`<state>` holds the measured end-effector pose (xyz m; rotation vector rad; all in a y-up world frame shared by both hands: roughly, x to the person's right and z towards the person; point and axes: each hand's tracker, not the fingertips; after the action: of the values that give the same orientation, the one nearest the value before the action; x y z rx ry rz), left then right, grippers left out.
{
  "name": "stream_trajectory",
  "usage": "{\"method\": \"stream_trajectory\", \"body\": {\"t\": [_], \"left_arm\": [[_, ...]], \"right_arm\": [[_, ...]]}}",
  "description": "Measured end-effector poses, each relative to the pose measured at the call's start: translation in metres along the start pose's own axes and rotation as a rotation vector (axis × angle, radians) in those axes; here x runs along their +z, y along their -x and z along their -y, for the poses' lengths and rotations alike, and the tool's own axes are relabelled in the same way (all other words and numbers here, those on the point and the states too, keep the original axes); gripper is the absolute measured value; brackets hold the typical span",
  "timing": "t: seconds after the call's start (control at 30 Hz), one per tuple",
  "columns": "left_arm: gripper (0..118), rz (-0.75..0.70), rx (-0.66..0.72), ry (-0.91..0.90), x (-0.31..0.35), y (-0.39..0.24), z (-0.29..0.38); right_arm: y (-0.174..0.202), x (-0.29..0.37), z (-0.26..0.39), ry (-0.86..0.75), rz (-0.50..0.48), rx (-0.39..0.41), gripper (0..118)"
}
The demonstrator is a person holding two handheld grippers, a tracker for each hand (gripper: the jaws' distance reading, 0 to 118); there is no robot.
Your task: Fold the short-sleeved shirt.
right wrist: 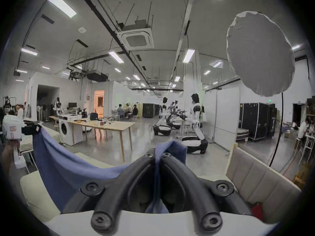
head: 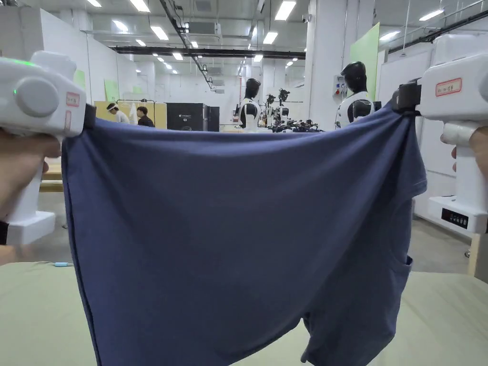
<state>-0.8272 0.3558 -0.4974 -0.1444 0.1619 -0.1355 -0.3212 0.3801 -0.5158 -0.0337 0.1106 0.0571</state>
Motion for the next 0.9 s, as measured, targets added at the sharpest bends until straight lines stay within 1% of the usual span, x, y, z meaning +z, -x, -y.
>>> {"method": "stream_trajectory", "body": {"t": [0.1,0.27,0.37,0.47,0.53,0.6,0.7,0.8,0.87,0.9], "left_arm": [[1,0.031,0.052,0.082,-0.022,-0.007,0.048],[1,0.02,0.061,0.109,-0.041,-0.031,0.125],[2,0.038,0.079,0.128,-0.038,-0.039,0.144],[2,0.068,0.073,0.147,-0.023,-0.042,0.151],[2,0.113,0.094,0.162,-0.001,-0.04,0.163],[2,0.134,0.097,0.156,0.028,-0.036,0.175],[2,0.172,0.051,0.16,0.086,-0.038,0.208],[2,0.216,-0.015,0.215,0.146,-0.041,0.258],[2,0.229,-0.013,0.271,0.184,-0.042,0.301],[2,0.247,-0.016,0.323,0.205,-0.042,0.334]], "right_arm": [[-0.004,-0.019,0.04,0.057,0.01,-0.012,3],[-0.011,-0.041,0.108,0.121,0.057,-0.042,3],[-0.018,-0.039,0.129,0.148,0.064,-0.056,3],[-0.023,-0.017,0.138,0.154,0.061,-0.054,3],[-0.027,0.013,0.147,0.152,0.035,-0.048,3],[-0.029,0.051,0.158,0.147,0.025,-0.018,3],[-0.032,0.117,0.189,0.162,-0.003,-0.004,3],[-0.028,0.178,0.242,0.245,-0.023,0.044,3],[-0.026,0.214,0.289,0.328,-0.036,0.043,3],[-0.025,0.234,0.324,0.402,-0.049,0.025,3]]}}
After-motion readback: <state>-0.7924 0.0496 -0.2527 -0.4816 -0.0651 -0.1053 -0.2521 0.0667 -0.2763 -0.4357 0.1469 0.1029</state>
